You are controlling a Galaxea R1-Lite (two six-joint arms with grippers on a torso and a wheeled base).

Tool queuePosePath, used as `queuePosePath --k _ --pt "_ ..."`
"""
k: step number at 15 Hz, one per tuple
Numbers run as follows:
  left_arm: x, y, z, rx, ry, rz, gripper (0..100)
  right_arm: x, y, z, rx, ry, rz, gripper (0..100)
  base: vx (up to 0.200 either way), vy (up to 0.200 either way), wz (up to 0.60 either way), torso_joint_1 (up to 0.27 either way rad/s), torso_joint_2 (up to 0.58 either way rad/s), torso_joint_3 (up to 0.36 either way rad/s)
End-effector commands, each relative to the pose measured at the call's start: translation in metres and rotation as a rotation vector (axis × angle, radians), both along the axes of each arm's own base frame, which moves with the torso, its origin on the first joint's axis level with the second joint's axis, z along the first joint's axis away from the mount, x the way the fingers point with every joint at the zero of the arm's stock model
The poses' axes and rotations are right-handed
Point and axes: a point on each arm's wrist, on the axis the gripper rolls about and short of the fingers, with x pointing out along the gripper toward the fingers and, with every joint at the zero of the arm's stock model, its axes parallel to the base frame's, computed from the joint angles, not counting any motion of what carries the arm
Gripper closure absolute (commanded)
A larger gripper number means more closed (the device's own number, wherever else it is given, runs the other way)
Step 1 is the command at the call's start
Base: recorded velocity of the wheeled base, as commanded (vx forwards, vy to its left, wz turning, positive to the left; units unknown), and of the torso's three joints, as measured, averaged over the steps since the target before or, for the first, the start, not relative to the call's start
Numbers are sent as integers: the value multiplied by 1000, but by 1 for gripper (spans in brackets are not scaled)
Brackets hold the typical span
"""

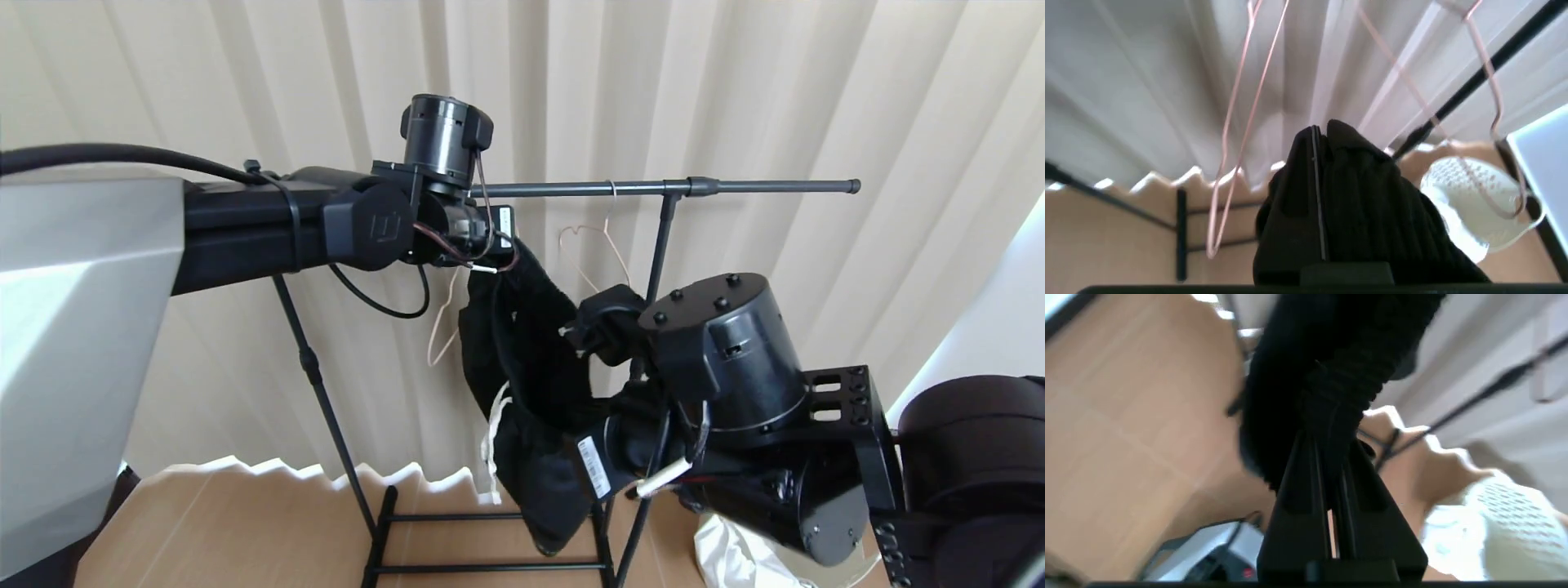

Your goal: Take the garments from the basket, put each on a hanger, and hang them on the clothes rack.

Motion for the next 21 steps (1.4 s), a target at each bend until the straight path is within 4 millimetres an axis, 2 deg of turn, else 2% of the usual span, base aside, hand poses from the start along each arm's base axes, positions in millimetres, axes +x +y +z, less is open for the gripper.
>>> queuePosePath --k 1,3,5,8,9,10,11,12,15,16,18,20,21 --pt "-29 17 27 21 26 -4 100 29 -14 2 -8 -32 -101 100 0 0 0 0 0 0" --pt "-54 32 33 47 66 -5 100 58 -9 4 77 -21 -195 100 0 0 0 0 0 0" --pt "-78 44 26 101 115 -21 100 80 -2 6 145 -22 -253 100 0 0 0 0 0 0" --pt "-123 57 5 187 201 -70 100 108 3 18 251 -53 -320 100 0 0 0 0 0 0" --pt "-134 61 -6 213 238 -80 100 119 3 21 270 -68 -337 100 0 0 0 0 0 0" --pt "-137 62 -10 221 250 -82 100 124 4 22 278 -75 -339 100 0 0 0 0 0 0" --pt "-146 66 -22 242 291 -86 100 139 12 26 310 -101 -343 100 0 0 0 0 0 0" --pt "-155 63 -33 259 323 -108 100 155 23 25 332 -123 -347 100 0 0 0 0 0 0" --pt "-170 50 -53 236 358 -147 100 176 40 26 356 -142 -343 100 0 0 0 0 0 0" --pt "-180 37 -63 226 375 -180 100 186 48 27 381 -165 -340 100 0 0 0 0 0 0" --pt "-188 15 -77 197 418 -204 100 191 54 13 360 -143 -339 100 0 0 0 0 0 0" --pt "-194 -9 -90 139 439 -210 100 192 56 10 364 -144 -331 100 0 0 0 0 0 0" --pt "-193 -13 -92 125 437 -209 100 192 56 9 363 -142 -331 100 0 0 0 0 0 0"
